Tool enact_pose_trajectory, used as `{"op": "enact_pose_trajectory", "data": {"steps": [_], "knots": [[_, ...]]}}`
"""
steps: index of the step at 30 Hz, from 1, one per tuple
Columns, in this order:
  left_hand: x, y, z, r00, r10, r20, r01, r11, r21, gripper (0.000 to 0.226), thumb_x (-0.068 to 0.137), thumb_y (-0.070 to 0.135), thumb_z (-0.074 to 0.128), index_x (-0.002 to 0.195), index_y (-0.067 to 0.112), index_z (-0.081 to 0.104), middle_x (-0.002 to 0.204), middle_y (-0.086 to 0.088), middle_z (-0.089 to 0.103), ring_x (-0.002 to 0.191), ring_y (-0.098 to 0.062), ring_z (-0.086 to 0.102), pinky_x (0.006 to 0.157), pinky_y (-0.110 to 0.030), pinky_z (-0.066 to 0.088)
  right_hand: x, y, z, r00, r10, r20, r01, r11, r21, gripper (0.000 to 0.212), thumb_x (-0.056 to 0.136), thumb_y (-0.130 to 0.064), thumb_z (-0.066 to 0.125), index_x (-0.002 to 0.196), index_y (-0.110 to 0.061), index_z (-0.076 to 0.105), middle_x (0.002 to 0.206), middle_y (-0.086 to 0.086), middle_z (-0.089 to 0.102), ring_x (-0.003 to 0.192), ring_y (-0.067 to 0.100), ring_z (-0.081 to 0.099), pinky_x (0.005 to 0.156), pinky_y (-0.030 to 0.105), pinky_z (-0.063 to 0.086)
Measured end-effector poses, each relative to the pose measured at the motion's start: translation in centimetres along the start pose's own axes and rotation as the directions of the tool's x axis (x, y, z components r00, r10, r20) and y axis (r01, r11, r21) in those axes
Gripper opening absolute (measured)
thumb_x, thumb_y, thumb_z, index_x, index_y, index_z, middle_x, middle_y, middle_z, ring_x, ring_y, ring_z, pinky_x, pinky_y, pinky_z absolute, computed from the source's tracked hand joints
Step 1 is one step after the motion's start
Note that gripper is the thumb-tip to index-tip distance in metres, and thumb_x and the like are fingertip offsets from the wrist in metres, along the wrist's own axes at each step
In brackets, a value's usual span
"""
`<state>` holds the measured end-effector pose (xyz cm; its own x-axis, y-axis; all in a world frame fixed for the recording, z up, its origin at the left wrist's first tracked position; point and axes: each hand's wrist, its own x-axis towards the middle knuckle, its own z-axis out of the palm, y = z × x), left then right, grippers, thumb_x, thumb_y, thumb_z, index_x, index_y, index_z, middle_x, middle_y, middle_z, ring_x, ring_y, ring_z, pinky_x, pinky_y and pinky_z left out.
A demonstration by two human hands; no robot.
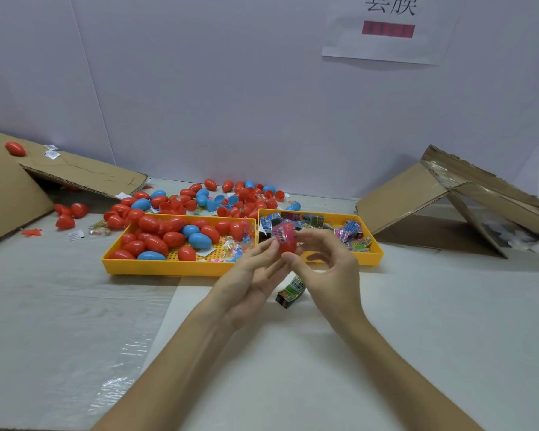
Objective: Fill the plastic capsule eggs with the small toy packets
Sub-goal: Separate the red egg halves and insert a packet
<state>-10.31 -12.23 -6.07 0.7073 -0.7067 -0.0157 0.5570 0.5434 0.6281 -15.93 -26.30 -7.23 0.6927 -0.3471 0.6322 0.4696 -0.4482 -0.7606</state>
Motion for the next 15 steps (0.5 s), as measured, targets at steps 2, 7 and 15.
{"op": "enact_pose_trajectory", "data": {"steps": [2, 7, 15], "knots": [[0.05, -0.08, -0.16, 1.0, -0.004, 0.008, 0.004, 1.0, -0.016, 0.018, 0.085, 0.011, 0.069, 0.099, 0.007, 0.081, 0.119, -0.018, 0.072, 0.111, -0.025, 0.071, 0.082, -0.03, 0.06, -0.47, 0.13, 0.43, 0.997, -0.063, -0.032, 0.061, 0.995, -0.073, 0.038, 0.078, -0.013, 0.085, 0.111, -0.023, 0.068, 0.098, -0.016, 0.071, 0.091, 0.011, 0.07, 0.08, 0.023, 0.055], [0.15, -0.56, -0.19, 0.999, -0.023, 0.03, 0.02, 0.996, 0.091, 0.022, 0.088, 0.018, 0.07, 0.108, 0.018, 0.08, 0.12, -0.011, 0.071, 0.118, -0.025, 0.067, 0.098, -0.039, 0.057, -0.75, 0.36, 0.58, 0.985, -0.138, -0.1, 0.117, 0.976, -0.186, 0.042, 0.081, -0.01, 0.083, 0.121, -0.017, 0.072, 0.11, -0.017, 0.071, 0.099, 0.0, 0.067, 0.086, 0.014, 0.051], [0.28, -0.63, -0.44, 0.998, -0.061, -0.015, 0.062, 0.995, 0.079, 0.023, 0.083, 0.017, 0.074, 0.105, 0.013, 0.075, 0.098, -0.007, 0.075, 0.1, -0.02, 0.073, 0.096, -0.036, 0.057, -0.6, 0.49, 0.11, 0.968, -0.232, -0.092, 0.195, 0.934, -0.298, 0.037, 0.08, -0.008, 0.082, 0.116, -0.003, 0.074, 0.106, 0.001, 0.075, 0.1, 0.009, 0.069, 0.091, 0.015, 0.05]]}}
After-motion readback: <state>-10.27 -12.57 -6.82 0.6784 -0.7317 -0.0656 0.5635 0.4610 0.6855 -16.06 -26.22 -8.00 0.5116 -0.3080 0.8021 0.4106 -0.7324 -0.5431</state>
